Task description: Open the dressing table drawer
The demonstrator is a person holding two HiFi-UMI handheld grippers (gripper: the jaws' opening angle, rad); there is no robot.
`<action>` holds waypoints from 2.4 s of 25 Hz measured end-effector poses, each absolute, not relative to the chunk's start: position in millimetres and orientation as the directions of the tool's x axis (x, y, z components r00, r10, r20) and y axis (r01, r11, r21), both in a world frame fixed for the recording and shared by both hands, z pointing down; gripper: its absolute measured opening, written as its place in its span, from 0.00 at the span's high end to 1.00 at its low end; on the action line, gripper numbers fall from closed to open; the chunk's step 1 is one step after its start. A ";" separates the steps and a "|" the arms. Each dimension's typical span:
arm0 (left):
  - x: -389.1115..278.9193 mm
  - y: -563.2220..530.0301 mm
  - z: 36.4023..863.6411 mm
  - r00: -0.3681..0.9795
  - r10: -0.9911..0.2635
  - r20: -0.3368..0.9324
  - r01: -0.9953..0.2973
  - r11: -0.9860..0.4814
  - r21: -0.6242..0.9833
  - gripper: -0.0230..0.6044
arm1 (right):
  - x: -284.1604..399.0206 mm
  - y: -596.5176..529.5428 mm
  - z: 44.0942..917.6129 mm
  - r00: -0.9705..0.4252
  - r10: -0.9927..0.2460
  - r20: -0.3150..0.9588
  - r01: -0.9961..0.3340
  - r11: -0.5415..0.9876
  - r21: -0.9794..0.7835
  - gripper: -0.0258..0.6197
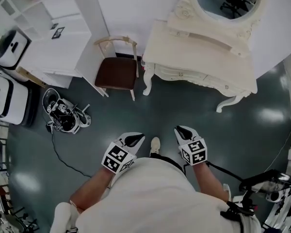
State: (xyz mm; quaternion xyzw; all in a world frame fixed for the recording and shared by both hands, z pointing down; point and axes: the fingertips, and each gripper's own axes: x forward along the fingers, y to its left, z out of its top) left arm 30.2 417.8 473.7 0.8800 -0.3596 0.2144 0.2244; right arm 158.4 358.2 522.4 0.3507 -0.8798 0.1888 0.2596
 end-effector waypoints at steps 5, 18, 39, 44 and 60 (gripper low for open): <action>32.5 332.2 451.1 0.632 -0.591 0.501 -0.752 -0.624 0.212 0.96 | 159.7 263.9 527.3 -0.627 -0.509 0.589 -0.700 0.701 -0.140 0.89; -56.3 161.0 463.9 0.703 -0.541 0.462 -0.698 -0.648 0.304 0.96 | 110.2 64.1 550.1 -0.494 -0.622 0.608 -0.829 0.548 -0.112 0.91; -126.7 -67.6 440.9 0.703 -0.533 0.471 -0.696 -0.654 0.298 0.96 | 118.5 -222.4 606.7 -0.290 -0.702 0.650 -0.955 0.252 -0.153 0.85; -114.8 -107.8 436.8 0.658 -0.565 0.499 -0.737 -0.619 0.271 0.96 | 136.8 -289.7 618.7 -0.296 -0.706 0.643 -0.955 0.238 -0.179 0.83; -110.4 -164.9 439.1 0.545 -0.634 0.549 -0.830 -0.500 0.246 0.96 | 151.1 -390.0 654.8 -0.308 -0.677 0.668 -0.951 0.193 -0.242 0.72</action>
